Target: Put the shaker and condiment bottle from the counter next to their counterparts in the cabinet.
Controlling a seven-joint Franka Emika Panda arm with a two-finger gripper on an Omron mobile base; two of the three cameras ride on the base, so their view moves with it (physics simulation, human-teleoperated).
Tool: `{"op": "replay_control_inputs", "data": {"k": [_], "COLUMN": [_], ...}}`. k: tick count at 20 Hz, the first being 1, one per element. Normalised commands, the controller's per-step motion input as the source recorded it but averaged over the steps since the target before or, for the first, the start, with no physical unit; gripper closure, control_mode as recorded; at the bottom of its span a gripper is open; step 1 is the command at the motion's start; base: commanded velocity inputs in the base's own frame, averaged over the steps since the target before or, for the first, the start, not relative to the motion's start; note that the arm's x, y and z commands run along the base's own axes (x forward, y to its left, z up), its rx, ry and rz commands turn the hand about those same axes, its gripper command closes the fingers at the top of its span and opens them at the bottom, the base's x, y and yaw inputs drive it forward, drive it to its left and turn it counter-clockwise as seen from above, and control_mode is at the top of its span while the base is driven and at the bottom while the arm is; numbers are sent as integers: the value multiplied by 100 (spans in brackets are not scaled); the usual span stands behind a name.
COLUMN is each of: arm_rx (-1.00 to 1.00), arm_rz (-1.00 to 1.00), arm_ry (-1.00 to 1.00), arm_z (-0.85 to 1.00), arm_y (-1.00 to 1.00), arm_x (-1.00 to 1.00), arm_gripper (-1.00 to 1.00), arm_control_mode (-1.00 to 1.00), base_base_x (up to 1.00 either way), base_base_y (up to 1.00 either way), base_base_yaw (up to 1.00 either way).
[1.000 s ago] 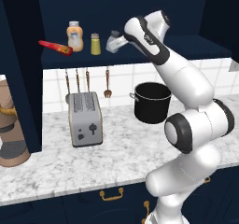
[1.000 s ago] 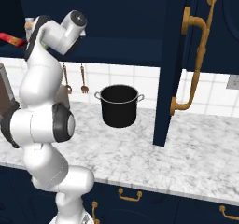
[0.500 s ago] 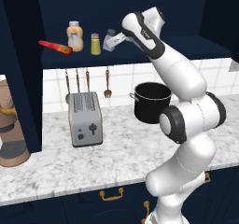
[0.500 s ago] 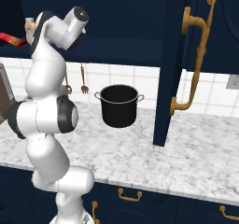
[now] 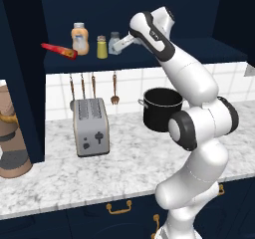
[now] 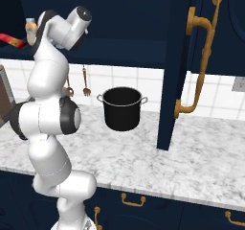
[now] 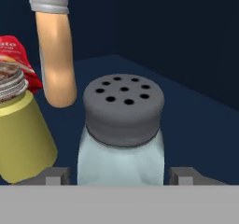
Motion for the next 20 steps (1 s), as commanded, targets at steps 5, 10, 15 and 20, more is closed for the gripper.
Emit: {"op": "replay_control_inputs", "data": {"k": [5,10,15,20], "arm_rx": [0,0,0,0], "arm_rz": [3,1,0,0], "arm_ry": [0,0,0,0], "arm_z": [-3,0,0,0], "arm_y": [0,-3,-8,-7], "arm_x": [0,0,-3,-10], "arm_gripper": [-100,-100,-100,-100], "arm_control_mode": [-100,-100,-100,-100], "base_base_x": [0,0,0,0], "base_base_y": [0,0,0,0], "base_base_yaw": [0,0,0,0]}}
